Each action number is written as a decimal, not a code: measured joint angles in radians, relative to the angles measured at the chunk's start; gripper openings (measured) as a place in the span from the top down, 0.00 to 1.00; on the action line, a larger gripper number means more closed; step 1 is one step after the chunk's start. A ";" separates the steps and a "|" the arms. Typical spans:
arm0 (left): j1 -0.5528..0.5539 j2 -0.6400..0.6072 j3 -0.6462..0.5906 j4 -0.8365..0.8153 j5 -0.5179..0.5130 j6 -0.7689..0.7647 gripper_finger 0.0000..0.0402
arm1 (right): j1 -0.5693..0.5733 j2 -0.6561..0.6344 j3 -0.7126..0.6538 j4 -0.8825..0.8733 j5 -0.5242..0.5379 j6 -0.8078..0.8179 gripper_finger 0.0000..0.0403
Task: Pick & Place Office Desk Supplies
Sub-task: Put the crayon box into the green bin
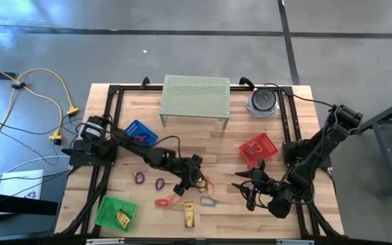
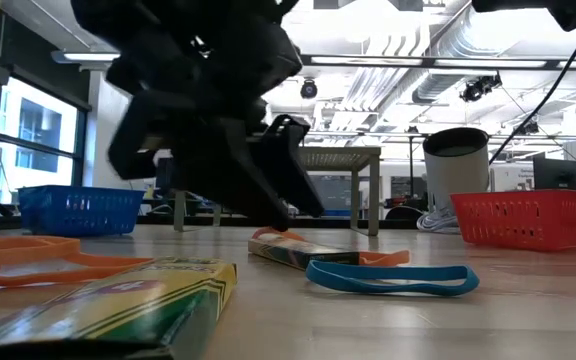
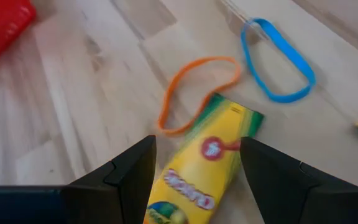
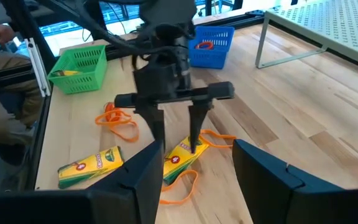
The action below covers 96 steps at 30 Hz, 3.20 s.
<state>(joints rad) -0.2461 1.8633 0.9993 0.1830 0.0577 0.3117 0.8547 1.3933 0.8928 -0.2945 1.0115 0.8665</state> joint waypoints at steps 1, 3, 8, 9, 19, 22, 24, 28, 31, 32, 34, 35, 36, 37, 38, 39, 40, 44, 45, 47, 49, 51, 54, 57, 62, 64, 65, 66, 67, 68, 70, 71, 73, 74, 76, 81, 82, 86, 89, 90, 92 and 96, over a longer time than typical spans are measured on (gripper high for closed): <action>0.005 0.000 0.000 0.001 0.007 -0.007 0.44 | 0.000 0.000 0.000 0.000 0.000 0.000 0.55; 0.015 0.000 0.000 -0.002 0.044 -0.015 0.44 | 0.000 0.000 0.000 0.000 0.000 0.000 0.55; 0.027 0.008 0.000 0.001 0.102 -0.029 0.44 | 0.000 0.000 0.000 0.000 -0.001 0.000 0.55; 0.027 0.010 0.000 -0.002 0.102 -0.028 0.44 | 0.000 0.000 0.000 0.000 -0.001 0.000 0.55; 0.035 0.064 0.002 0.041 0.090 -0.021 0.44 | 0.000 0.000 0.000 0.008 -0.020 0.000 0.55; 0.037 0.064 0.002 0.039 0.088 -0.021 0.44 | 0.000 0.000 0.000 0.007 -0.021 0.000 0.55; 0.038 0.064 0.002 0.037 0.078 -0.023 0.44 | 0.000 0.000 0.000 0.008 -0.021 0.000 0.55; 0.038 0.064 0.002 0.008 0.010 -0.034 0.44 | 0.000 0.000 0.000 0.014 -0.021 0.000 0.55; 0.038 0.064 0.003 0.002 -0.004 -0.071 0.44 | 0.000 0.000 0.000 0.015 -0.023 0.000 0.55; 0.040 0.064 0.003 0.001 -0.008 -0.092 0.44 | 0.000 0.000 0.000 0.015 -0.023 0.000 0.55; 0.049 0.064 0.003 -0.005 -0.009 -0.137 0.44 | 0.000 0.000 0.000 0.015 -0.024 0.000 0.55; 0.055 0.064 0.003 -0.010 -0.011 -0.163 0.44 | 0.000 0.000 0.000 0.015 -0.024 0.000 0.55; 0.062 0.064 0.003 -0.017 -0.011 -0.187 0.44 | 0.000 0.000 0.000 0.015 -0.024 0.000 0.55; 0.067 0.064 0.003 -0.027 -0.011 -0.205 0.44 | 0.000 0.000 0.000 0.015 -0.024 0.000 0.55; 0.072 0.063 0.004 -0.039 -0.011 -0.214 0.44 | 0.000 0.000 0.000 0.015 -0.024 0.000 0.55; 0.075 0.063 0.004 -0.051 -0.011 -0.220 0.44 | 0.000 0.000 0.000 0.015 -0.024 0.000 0.55; 0.076 0.063 0.004 -0.064 -0.011 -0.220 0.44 | 0.000 0.000 0.000 0.015 -0.024 0.000 0.55; 0.069 0.063 0.004 -0.098 -0.038 -0.220 0.44 | 0.000 0.000 0.000 0.015 -0.024 0.000 0.55; 0.061 0.062 0.004 -0.107 -0.059 -0.219 0.44 | 0.000 0.000 0.000 0.015 -0.024 0.000 0.55; 0.049 0.062 0.004 -0.114 -0.089 -0.212 0.46 | 0.000 0.000 0.000 0.015 -0.024 0.000 0.55; 0.040 0.062 0.003 -0.110 -0.099 -0.212 0.48 | 0.000 0.000 0.000 0.015 -0.024 0.000 0.55; 0.030 0.063 0.002 -0.097 -0.117 -0.210 0.51 | 0.000 0.000 0.000 0.015 -0.024 0.000 0.55; 0.019 0.062 0.000 -0.084 -0.132 -0.208 0.54 | 0.000 0.000 0.000 0.015 -0.024 0.000 0.55; 0.019 0.062 0.002 -0.102 -0.131 -0.208 0.57 | 0.000 0.000 0.000 0.015 -0.024 0.000 0.55; 0.026 0.063 0.002 -0.108 -0.124 -0.225 0.58 | 0.000 0.000 0.000 0.015 -0.025 0.000 0.55; 0.025 0.058 0.002 -0.104 -0.124 -0.221 0.59 | 0.000 0.000 0.000 0.015 -0.029 0.000 0.55; 0.023 0.057 0.002 -0.101 -0.125 -0.218 0.59 | 0.000 0.000 0.000 0.015 -0.032 0.000 0.55; 0.020 0.057 0.005 -0.102 -0.130 -0.215 0.59 | 0.000 0.000 0.000 0.015 -0.036 0.001 0.55; 0.016 0.057 0.008 -0.105 -0.141 -0.215 0.59 | 0.000 0.000 0.000 0.015 -0.042 0.000 0.55; 0.011 0.051 0.011 -0.107 -0.150 -0.215 0.59 | 0.000 0.000 0.000 0.015 -0.047 0.001 0.55; 0.002 0.044 0.017 -0.110 -0.166 -0.205 0.59 | 0.000 0.000 0.000 0.015 -0.049 0.001 0.55; -0.003 0.039 0.021 -0.119 -0.173 -0.198 0.59 | 0.000 0.002 0.000 0.016 -0.049 0.001 0.55; -0.011 0.022 0.023 -0.134 -0.177 -0.188 0.59 | 0.000 0.003 0.000 0.015 -0.049 0.001 0.55; -0.013 0.012 0.024 -0.142 -0.177 -0.186 0.59 | 0.000 0.004 0.000 0.015 -0.051 0.000 0.55; -0.020 -0.013 0.026 -0.140 -0.177 -0.185 0.59 | 0.000 0.004 0.000 0.016 -0.060 0.001 0.55; -0.034 -0.100 0.030 -0.170 -0.171 -0.210 0.59 | 0.000 0.004 0.000 0.017 -0.070 0.002 0.55; -0.034 -0.117 0.030 -0.177 -0.169 -0.219 0.59 | 0.000 0.004 0.000 0.018 -0.072 0.004 0.55; -0.040 -0.204 0.031 -0.231 -0.109 -0.239 0.59 | 0.000 0.004 0.000 0.022 -0.072 0.003 0.55; -0.044 -0.272 0.043 -0.324 -0.051 -0.279 0.59 | 0.000 0.004 0.000 0.023 -0.072 0.002 0.55; -0.044 -0.296 0.054 -0.358 -0.046 -0.299 0.59 | 0.000 0.004 0.000 0.022 -0.072 0.002 0.55; -0.040 -0.326 0.075 -0.396 -0.038 -0.346 0.59 | 0.000 0.004 0.000 0.022 -0.071 0.001 0.55; 0.013 -0.339 0.077 -0.323 0.162 -0.424 0.59 | 0.000 0.004 0.000 0.029 -0.069 0.001 0.55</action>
<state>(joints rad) -0.2326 1.5242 1.0767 -0.1400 0.2194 -0.1125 0.8547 1.3972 0.8925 -0.2657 0.9424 0.8677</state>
